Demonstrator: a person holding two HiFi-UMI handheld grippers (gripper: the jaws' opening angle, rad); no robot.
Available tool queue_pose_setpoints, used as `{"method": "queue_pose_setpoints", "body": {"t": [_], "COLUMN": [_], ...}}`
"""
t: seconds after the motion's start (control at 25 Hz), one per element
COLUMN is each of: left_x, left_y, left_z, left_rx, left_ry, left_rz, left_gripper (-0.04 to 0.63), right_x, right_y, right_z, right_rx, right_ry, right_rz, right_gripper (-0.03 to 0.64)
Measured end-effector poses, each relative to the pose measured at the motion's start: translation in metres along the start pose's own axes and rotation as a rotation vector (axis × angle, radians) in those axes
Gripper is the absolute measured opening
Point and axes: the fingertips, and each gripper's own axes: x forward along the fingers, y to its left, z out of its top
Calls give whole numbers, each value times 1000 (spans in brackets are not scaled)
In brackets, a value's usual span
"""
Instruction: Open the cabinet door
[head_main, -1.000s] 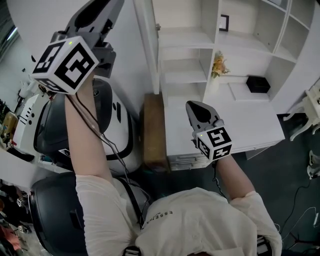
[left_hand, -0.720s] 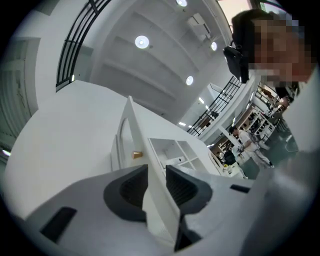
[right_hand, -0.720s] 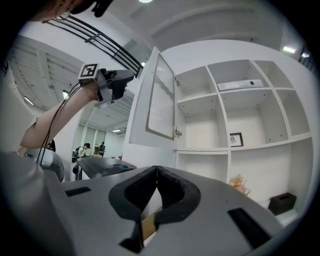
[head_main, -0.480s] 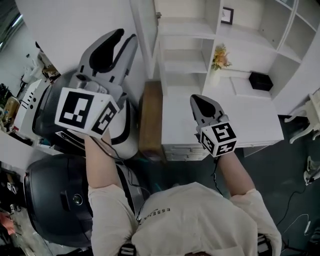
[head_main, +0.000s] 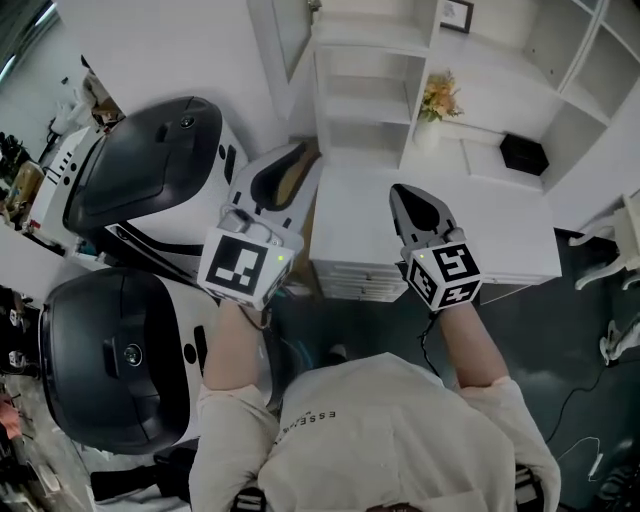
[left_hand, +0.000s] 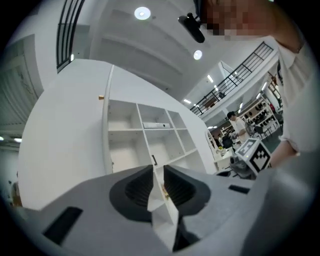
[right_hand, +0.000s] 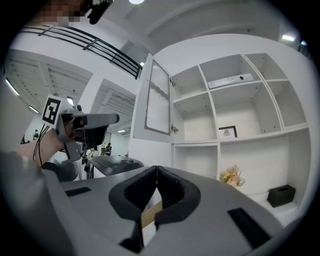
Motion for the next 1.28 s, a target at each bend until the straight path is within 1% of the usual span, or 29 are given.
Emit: {"method": "queue_pose_setpoints", "body": {"t": [0.12,0.24,0.28,0.44,0.56,0.72,0.84,0.92,1.16,1.28], "left_x": [-7,-10,-10,-12,-16,-15,-10,-6,6,11], "left_y": [-27,-48,-54,-75,-92,-108,-114,-113,-112,-112], "left_z": [-26,-51,-58,-87,-108,-129,-132,-131,-127,-125], "left_rx": [-83,-169,-187,-192,-227,-259,-280,-273,-271,-276], "left_ry": [37,78,93,167,205,241,243,240,226,217], "left_rz": [-11,-23,-22,-15,-16,-22,-41,-45,-60,-66], "left_gripper": [34,6,2,2,2,2,2,2,2,2], "right_x": [-16,-32,-37,-52,-60,-63,-65,-65,-63,-61], "right_y": [-4,-11,-14,-19,-17,-18,-20,-20,-16,-16], "right_z": [-4,-8,-10,-19,-27,-36,-40,-41,-38,-38], "right_rx": [-13,-27,-26,-15,-8,-5,12,15,-38,-44], "right_ry": [-13,-26,-28,-37,-46,-25,-25,-33,-34,-28], "right_rz": [13,15,17,46,73,82,89,99,113,115], "right_gripper": [15,15,15,15,15,15,15,14,14,14]}}
